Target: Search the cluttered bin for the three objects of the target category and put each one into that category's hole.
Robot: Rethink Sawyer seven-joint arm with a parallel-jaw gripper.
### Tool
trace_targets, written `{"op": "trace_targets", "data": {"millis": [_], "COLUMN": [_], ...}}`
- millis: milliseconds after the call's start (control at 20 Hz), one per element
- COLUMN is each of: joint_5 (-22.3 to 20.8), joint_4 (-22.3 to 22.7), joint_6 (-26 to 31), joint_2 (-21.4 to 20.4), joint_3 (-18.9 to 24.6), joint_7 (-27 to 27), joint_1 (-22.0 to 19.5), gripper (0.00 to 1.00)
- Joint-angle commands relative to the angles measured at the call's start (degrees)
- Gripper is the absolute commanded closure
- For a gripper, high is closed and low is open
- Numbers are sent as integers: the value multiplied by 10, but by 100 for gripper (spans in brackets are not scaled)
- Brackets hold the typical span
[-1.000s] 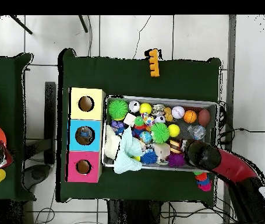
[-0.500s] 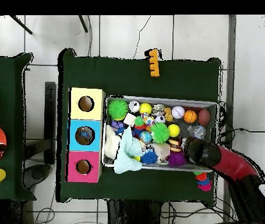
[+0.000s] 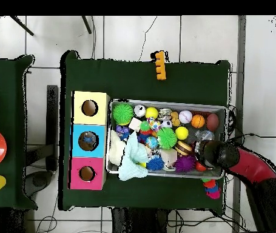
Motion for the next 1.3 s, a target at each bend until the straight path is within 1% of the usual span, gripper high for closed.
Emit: {"op": "trace_targets", "data": {"millis": [50, 200, 300, 500, 650, 800, 950, 1150, 1300], "joint_5": [-54, -67, -74, -83, -90, -93, -98, -100, -98], "joint_4": [-102, -137, -146, -131, -113, -105, -93, -79, -95], "joint_6": [123, 158, 165, 157, 141, 124, 113, 115, 133], "joint_2": [18, 20, 24, 23, 17, 22, 14, -2, 0], "joint_3": [56, 67, 75, 90, 97, 106, 109, 122, 139], "joint_7": [-192, -215, -217, -201, -173, -151, -132, -128, -142], "joint_1": [-34, -43, -49, -68, -65, -57, -46, -31, -21], "gripper": [0, 0, 0, 0, 0, 0, 0, 0, 0]}}
